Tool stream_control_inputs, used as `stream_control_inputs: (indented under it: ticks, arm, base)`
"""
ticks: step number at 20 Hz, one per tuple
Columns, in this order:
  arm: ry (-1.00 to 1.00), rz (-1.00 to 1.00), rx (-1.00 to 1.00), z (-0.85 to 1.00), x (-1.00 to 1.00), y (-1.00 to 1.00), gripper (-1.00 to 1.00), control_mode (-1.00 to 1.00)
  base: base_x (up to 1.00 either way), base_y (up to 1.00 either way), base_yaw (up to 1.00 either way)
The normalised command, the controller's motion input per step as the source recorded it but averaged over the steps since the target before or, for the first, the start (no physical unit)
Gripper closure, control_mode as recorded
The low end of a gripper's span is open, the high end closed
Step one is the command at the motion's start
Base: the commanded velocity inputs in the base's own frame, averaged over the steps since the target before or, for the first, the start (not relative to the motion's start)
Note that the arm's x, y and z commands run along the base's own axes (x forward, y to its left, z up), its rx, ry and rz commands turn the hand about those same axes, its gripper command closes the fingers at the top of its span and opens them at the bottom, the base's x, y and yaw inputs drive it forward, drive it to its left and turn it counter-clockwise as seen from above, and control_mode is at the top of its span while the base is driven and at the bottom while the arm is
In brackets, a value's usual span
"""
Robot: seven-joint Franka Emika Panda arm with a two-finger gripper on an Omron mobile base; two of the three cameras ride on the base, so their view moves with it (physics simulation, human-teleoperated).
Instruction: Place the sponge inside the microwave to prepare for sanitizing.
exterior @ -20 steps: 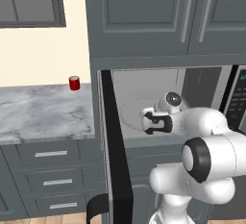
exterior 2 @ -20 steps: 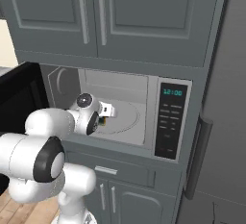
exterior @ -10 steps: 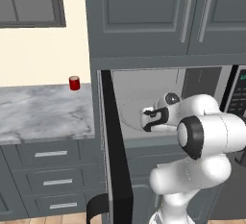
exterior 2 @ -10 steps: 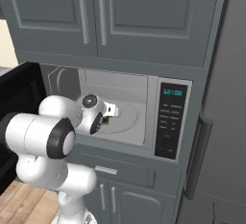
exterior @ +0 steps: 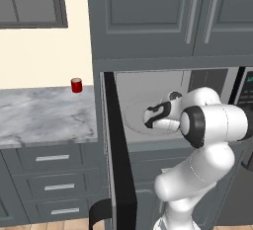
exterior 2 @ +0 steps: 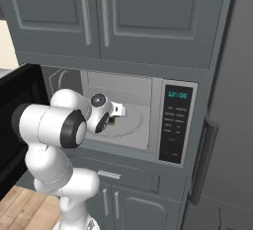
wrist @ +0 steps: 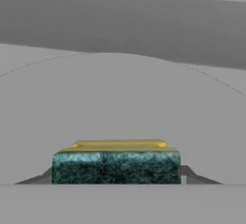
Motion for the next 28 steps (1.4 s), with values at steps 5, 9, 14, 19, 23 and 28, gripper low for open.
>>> stream_control_inputs:
  ticks: [5, 9, 14, 19, 23, 28]
  arm:
    - [0.04, 0.01, 0.0, -0.17, 0.14, -0.01, 1.0, -1.0]
    - [0.04, 0.0, 0.0, -0.18, 0.0, 0.0, 1.0, -1.0]
    - [0.03, 0.01, 0.0, -0.17, 0.04, 0.0, -1.0, -1.0]
    - [0.02, 0.0, 0.0, -0.07, 0.02, -0.01, -1.0, -1.0]
    - [-0.02, 0.03, 0.1, 0.17, -0.08, 0.0, -1.0, -1.0]
    - [-0.04, 0.02, 0.1, 0.14, -0.23, 0.0, -1.0, -1.0]
  base:
    - [0.0, 0.0, 0.0]
    - [0.0, 0.0, 0.0]
    - [0.0, 0.0, 0.0]
    - [0.0, 0.0, 0.0]
    - [0.0, 0.0, 0.0]
    - [0.0, 0.0, 0.0]
